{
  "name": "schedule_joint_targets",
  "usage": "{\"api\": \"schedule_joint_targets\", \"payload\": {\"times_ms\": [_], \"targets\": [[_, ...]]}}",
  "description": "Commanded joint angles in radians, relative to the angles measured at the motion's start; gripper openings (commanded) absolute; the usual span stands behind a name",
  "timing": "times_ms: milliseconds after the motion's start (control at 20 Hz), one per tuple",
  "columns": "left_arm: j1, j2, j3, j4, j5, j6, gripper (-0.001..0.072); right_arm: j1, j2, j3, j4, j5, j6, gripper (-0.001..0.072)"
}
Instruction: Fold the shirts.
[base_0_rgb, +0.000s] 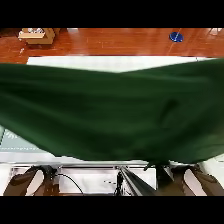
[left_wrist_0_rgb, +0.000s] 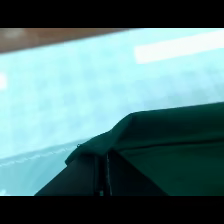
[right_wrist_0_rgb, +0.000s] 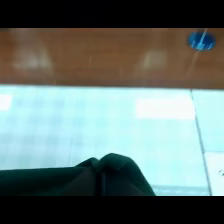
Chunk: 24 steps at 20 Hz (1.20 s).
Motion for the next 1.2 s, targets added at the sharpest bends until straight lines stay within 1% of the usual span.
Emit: {"api": "schedule_joint_targets", "payload": {"times_ms": [0,100,200,300,350,400,550,650,750,950,1050,1150], "targets": [[-0.018,-0.069,-0.221,0.002,0.126,0.025,0.0024,0.023,-0.18,-0.06,0.023,0.024,-0.001,0.0032],[-0.018,-0.153,-0.315,-0.017,0.204,0.026,0.0024,0.023,-0.304,-0.1,0.023,0.008,-0.002,0.0032],[-0.02,-0.266,-0.368,-0.072,0.265,0.032,0.0024,0.023,-0.431,-0.108,0.039,-0.011,-0.002,0.0032],[-0.045,-0.395,-0.376,-0.117,0.317,0.032,0.0024,0.025,-0.541,-0.108,0.067,-0.055,-0.002,0.0032],[-0.066,-0.46,-0.376,-0.118,0.368,0.033,0.0024,0.034,-0.589,-0.108,0.063,-0.093,-0.009,0.0032],[-0.082,-0.516,-0.376,-0.119,0.421,0.04,0.0024,0.047,-0.63,-0.108,0.064,-0.14,-0.03,0.0032],[-0.118,-0.661,-0.376,-0.119,0.566,0.04,0.0025,0.097,-0.744,-0.108,0.064,-0.29,-0.044,0.0032],[-0.138,-0.727,-0.376,-0.119,0.669,0.04,0.0025,0.132,-0.817,-0.108,0.063,-0.395,-0.086,0.0032],[-0.154,-0.772,-0.376,-0.123,0.782,0.053,0.0025,0.158,-0.877,-0.108,0.063,-0.518,-0.115,0.0032],[-0.175,-0.836,-0.376,-0.126,1.049,0.1,0.0026,0.172,-0.967,-0.108,0.053,-0.769,-0.115,0.0033],[-0.182,-0.869,-0.376,-0.126,1.144,0.1,0.0026,0.172,-1.001,-0.108,0.032,-0.871,-0.115,0.0033],[-0.191,-0.909,-0.376,-0.126,1.204,0.1,0.0026,0.171,-1.034,-0.108,0.03,-0.938,-0.115,0.0033]]}}
